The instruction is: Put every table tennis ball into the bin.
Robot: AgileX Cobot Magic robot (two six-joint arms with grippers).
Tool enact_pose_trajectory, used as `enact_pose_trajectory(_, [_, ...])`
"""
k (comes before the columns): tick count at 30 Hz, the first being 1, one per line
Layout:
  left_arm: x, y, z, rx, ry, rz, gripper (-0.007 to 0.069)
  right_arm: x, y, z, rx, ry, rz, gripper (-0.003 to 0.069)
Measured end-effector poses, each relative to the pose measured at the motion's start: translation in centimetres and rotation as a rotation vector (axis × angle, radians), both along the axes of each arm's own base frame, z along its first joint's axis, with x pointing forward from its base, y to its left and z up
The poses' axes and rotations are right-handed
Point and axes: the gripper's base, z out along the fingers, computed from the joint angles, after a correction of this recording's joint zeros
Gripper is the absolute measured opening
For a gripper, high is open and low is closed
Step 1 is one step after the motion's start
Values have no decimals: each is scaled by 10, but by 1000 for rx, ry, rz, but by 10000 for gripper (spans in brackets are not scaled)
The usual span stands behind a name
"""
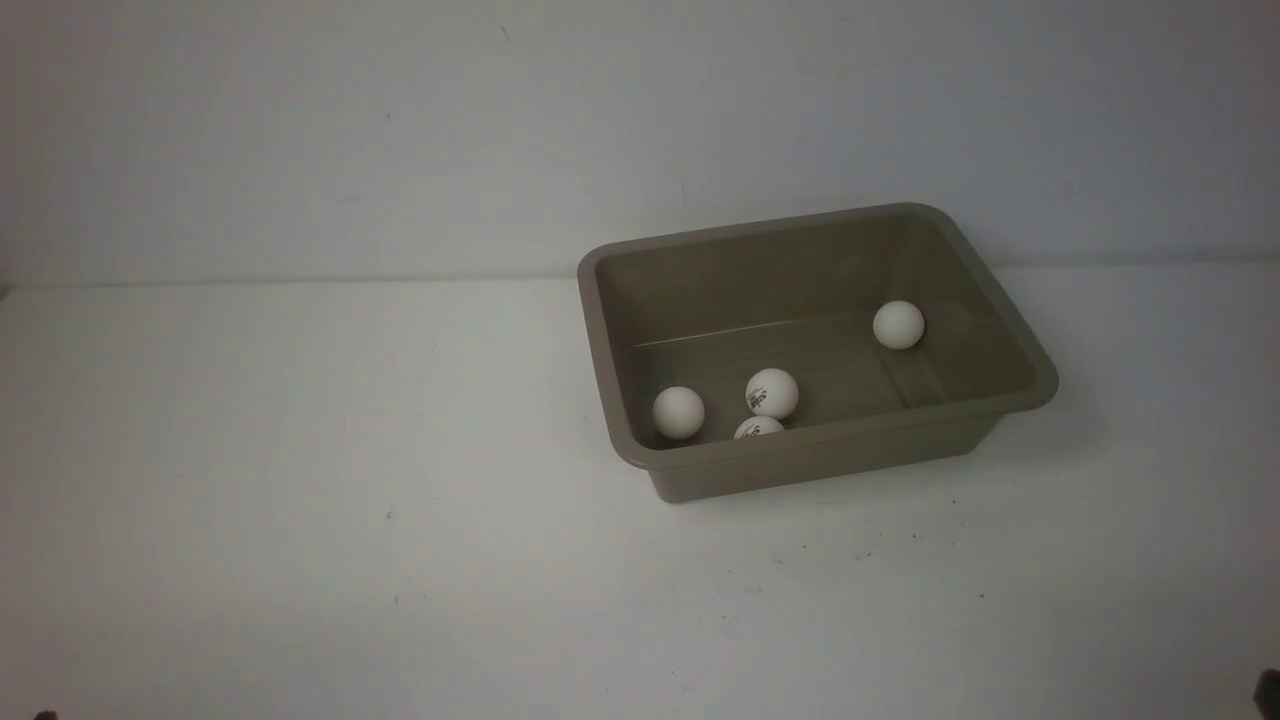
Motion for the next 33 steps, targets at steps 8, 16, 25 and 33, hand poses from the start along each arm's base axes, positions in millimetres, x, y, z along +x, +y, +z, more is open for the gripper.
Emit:
enact_pose_trajectory(8, [0,0,0,-8,0,3,531,0,0,0,-1,0,0,501])
enact_pose_trajectory(16, [0,0,0,-40,-3,13,531,0,0,0,-4,0,1,501])
enact_pose_trajectory(25, [0,0,0,-47,-4,16,531,0,0,0,-4,1,1,501])
enact_pose_trajectory(33, [1,-6,0,-46,-1,-109,531,0,0,0,-4,1,1,501])
